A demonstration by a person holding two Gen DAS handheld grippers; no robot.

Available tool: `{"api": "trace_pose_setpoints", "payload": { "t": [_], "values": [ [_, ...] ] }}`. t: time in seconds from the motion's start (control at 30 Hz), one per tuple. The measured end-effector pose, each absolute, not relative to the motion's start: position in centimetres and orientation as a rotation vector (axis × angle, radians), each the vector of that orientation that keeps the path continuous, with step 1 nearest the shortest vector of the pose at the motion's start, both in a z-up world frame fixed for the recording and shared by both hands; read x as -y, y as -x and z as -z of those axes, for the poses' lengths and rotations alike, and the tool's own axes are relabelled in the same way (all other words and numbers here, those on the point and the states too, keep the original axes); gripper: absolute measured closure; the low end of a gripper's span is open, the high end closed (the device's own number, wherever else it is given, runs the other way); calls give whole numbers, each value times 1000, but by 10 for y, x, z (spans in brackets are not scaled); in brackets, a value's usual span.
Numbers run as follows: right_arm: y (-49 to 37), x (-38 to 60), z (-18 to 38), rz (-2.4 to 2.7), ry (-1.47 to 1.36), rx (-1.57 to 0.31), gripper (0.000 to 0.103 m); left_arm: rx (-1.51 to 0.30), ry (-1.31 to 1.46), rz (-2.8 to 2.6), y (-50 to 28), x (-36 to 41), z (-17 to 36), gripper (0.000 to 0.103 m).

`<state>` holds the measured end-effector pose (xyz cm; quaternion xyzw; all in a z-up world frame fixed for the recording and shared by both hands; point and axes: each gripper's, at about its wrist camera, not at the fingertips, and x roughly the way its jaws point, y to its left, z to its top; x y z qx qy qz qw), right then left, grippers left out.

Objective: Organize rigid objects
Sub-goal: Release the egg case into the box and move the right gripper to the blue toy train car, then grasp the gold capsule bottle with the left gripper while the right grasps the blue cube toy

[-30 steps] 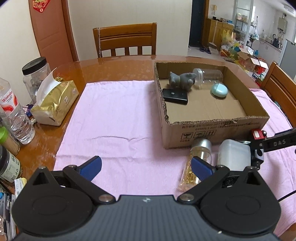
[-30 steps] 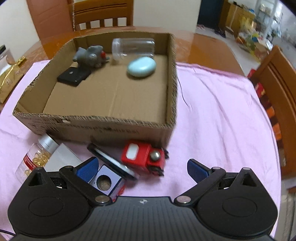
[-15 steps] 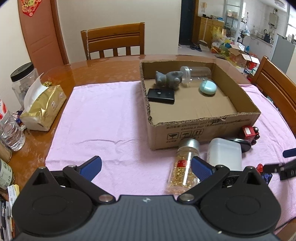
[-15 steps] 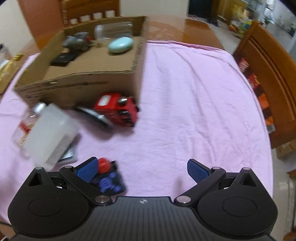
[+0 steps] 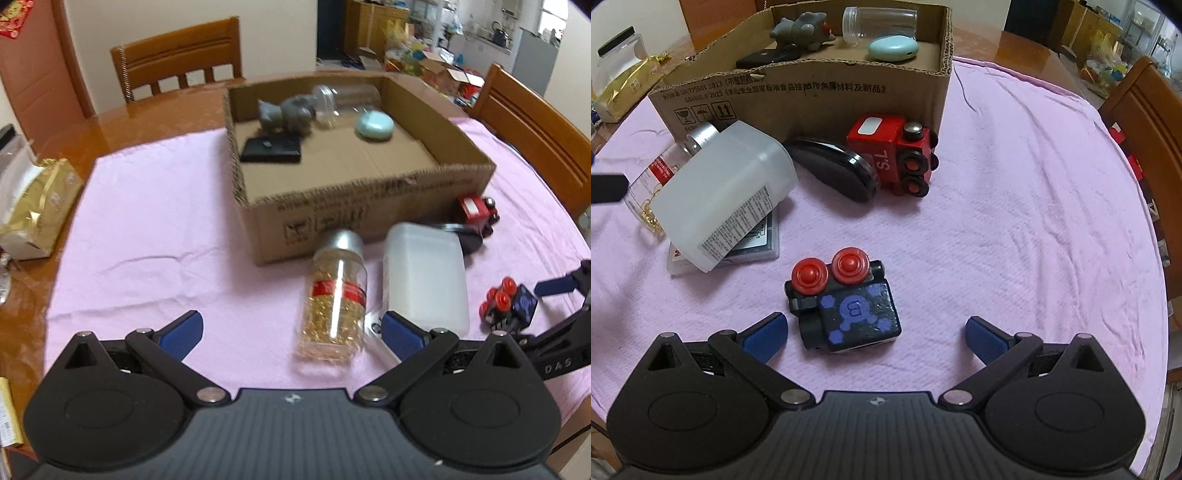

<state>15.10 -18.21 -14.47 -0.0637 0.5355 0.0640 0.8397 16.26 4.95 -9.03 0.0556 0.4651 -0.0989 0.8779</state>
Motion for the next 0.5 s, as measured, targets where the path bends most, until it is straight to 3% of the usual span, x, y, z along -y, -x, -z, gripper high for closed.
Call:
{"api": "trace_pose_setpoints", "payload": {
  "t": [0.5],
  "values": [
    [-145,185,146,-134,131,-1108,0,-1030,-135,118,-177,-80,119,1]
  ]
}}
